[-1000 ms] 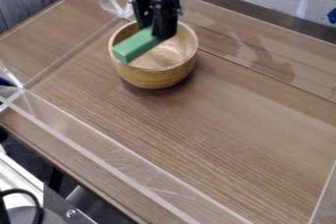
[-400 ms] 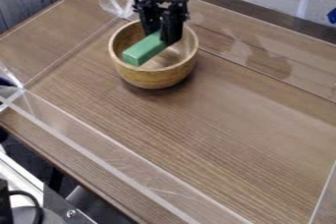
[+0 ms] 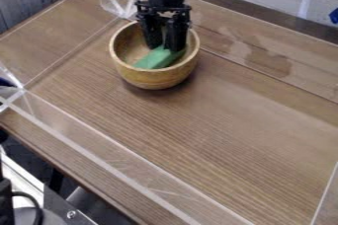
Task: Put the green block in the brown bowl
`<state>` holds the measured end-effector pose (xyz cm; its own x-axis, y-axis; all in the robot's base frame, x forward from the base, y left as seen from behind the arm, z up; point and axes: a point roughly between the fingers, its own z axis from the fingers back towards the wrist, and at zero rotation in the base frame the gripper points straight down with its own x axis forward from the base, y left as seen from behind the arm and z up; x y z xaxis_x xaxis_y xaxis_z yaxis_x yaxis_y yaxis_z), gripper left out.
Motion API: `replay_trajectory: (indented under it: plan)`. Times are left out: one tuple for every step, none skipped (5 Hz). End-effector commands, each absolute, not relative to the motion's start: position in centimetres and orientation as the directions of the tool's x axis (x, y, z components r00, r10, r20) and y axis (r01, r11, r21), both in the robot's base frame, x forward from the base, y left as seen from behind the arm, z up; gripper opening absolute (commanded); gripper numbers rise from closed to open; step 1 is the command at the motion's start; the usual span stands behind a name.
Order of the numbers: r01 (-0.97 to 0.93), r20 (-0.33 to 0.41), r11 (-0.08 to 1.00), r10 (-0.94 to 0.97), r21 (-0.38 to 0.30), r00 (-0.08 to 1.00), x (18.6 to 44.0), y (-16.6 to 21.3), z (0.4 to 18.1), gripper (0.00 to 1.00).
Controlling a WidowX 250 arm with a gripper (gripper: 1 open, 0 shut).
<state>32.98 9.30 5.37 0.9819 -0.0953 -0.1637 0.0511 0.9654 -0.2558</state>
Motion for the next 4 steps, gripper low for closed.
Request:
replay_trajectory:
  plan:
    - [0.081,-0.034,0.980,-0.089,-0.184,0.995,33.8,9.0,11.7,1.00]
    - [0.092,0.022,0.988,-0.090,-0.127,0.996,33.5,7.6,15.8,1.00]
    - [0.086,0.028,0.990,-0.083,-0.115,0.996,34.0,6.5,16.9,1.00]
    - [0.058,-0.035,0.991,-0.062,-0.118,0.997,34.6,6.1,14.9,0.00]
